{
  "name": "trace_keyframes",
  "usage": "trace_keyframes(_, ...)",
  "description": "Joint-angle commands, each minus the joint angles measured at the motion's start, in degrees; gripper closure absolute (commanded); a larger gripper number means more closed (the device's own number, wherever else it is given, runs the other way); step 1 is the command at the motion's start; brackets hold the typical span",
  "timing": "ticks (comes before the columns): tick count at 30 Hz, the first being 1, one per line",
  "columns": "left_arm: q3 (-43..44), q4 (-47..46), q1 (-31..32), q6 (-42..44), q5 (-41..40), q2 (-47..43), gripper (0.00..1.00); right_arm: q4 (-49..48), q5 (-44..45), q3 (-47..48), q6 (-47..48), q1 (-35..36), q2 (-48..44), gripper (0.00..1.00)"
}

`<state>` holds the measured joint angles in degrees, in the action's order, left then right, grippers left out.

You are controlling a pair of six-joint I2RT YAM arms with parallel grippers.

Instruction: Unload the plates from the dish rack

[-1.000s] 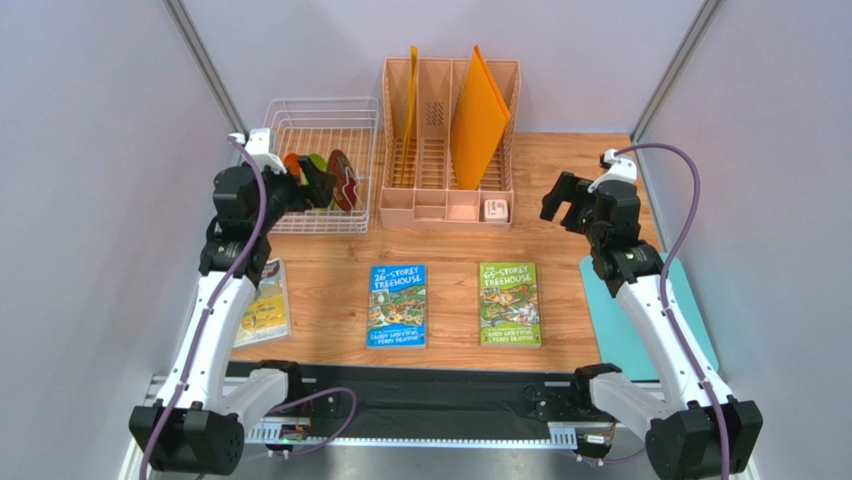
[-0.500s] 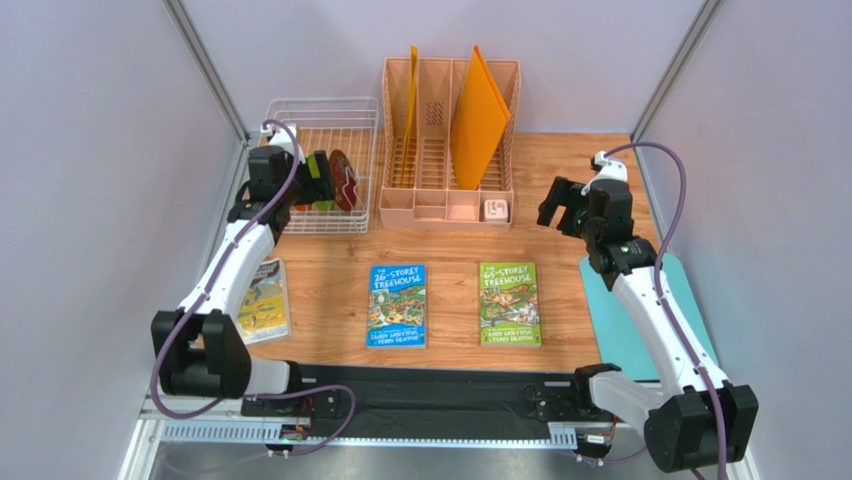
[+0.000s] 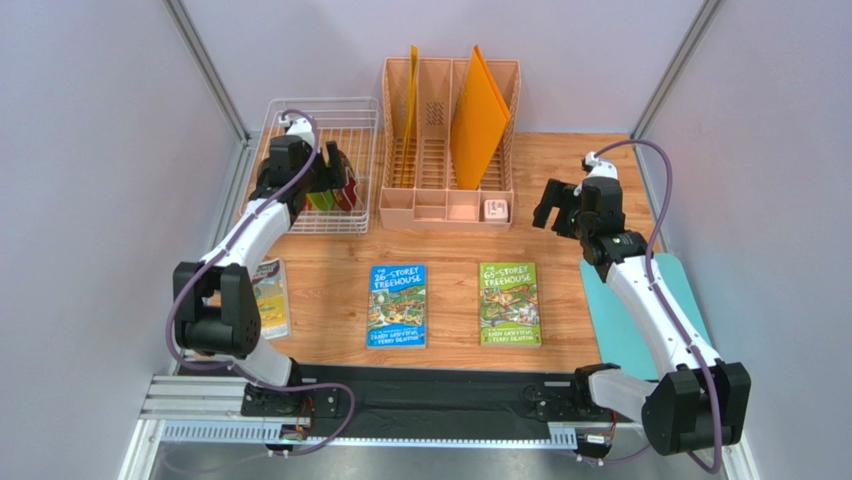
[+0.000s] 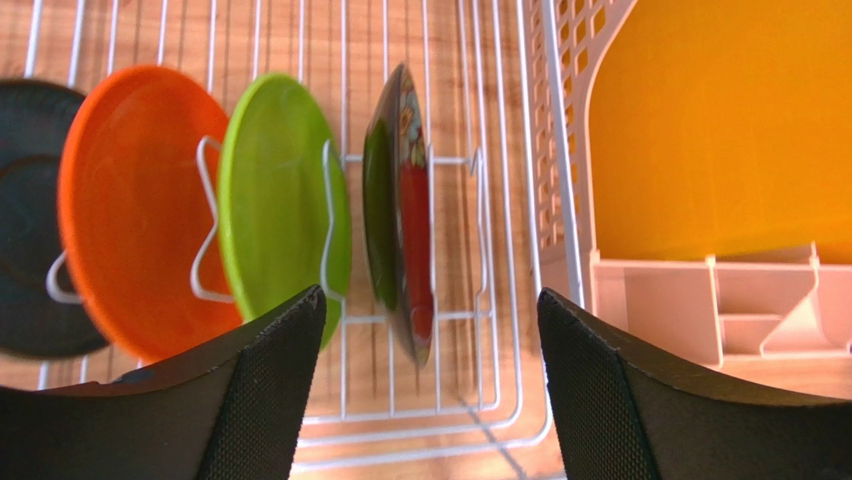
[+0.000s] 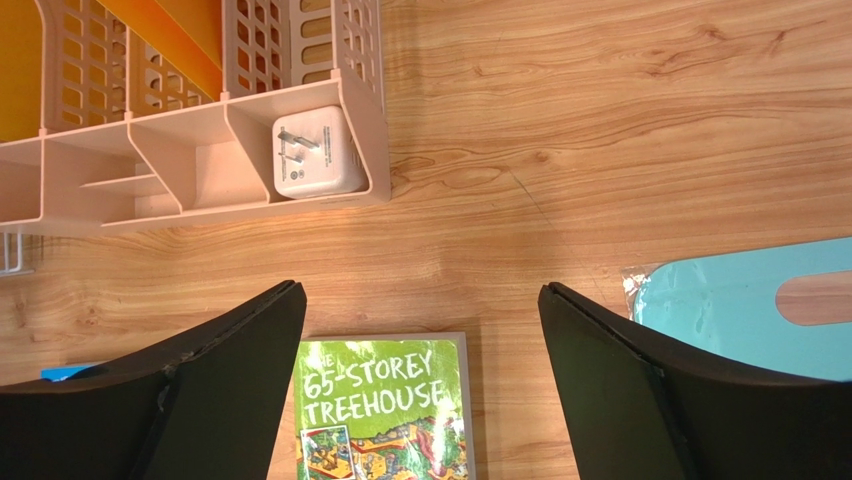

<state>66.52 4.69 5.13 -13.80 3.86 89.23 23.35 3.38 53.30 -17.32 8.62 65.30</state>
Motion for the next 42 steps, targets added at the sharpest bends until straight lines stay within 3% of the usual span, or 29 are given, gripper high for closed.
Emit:
trace_keyframes(1,5.1,-3.1,1.3,-0.3,-1.9,3.8,0.22,-0.9,-0.7,2.8,-0.3,0.3,1.0,0.07)
trace_keyframes(4,6.3,-3.5,1.6,0.1,-3.7,6.3,0.32,-1.1,-0.6,2.8,-0.3,0.3,1.6,0.07)
trace_keyframes(14,6.0,-7.0,2.5,1.0,-11.3,10.7,0.43,-1.1,-0.7,4.1,-1.0,0.3,4.9,0.07)
trace_keyframes(17,6.2,-7.0,2.7,1.1,-11.5,11.8,0.59,-1.3,-0.9,4.4,-1.1,0.3,5.4,0.07)
trace_keyframes(18,6.0,-7.1,2.8,1.1,-11.6,12.1,0.7,-1.3,-0.8,4.5,-1.1,0.3,5.5,0.07)
trace_keyframes(25,5.1,-7.3,3.1,0.4,-10.9,13.0,1.0,-1.1,-1.3,4.8,-1.4,0.3,6.1,0.06)
trace_keyframes(31,3.9,-8.2,6.0,4.4,-15.6,10.0,1.0,-0.5,-1.2,4.7,-1.3,0.2,5.6,0.06)
trace_keyframes(42,4.1,-9.8,14.7,15.9,-35.6,4.3,1.0,1.5,0.0,3.8,-1.0,0.3,3.1,0.06)
